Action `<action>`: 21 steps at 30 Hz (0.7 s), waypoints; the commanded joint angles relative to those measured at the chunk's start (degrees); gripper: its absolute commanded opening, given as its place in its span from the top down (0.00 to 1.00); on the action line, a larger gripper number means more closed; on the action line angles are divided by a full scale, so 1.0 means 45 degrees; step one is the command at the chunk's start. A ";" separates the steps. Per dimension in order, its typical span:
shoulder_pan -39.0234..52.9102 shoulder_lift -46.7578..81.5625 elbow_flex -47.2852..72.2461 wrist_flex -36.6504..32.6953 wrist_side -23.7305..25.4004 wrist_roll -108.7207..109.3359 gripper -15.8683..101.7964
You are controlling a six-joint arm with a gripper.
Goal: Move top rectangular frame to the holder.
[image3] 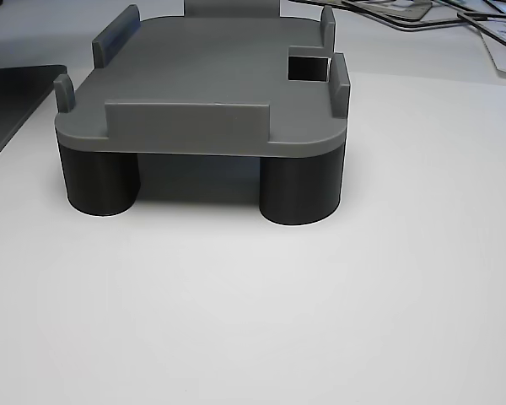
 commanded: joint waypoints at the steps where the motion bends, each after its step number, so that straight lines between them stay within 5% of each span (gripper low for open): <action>1: -0.0449 -0.0098 -0.0957 0.0117 0.0059 0.2754 0.95; 11: -0.1270 -0.1914 -0.2324 0.0137 0.0723 0.6035 0.96; 21: -0.1934 -0.2344 -0.1855 0.0137 -0.0586 0.6270 0.96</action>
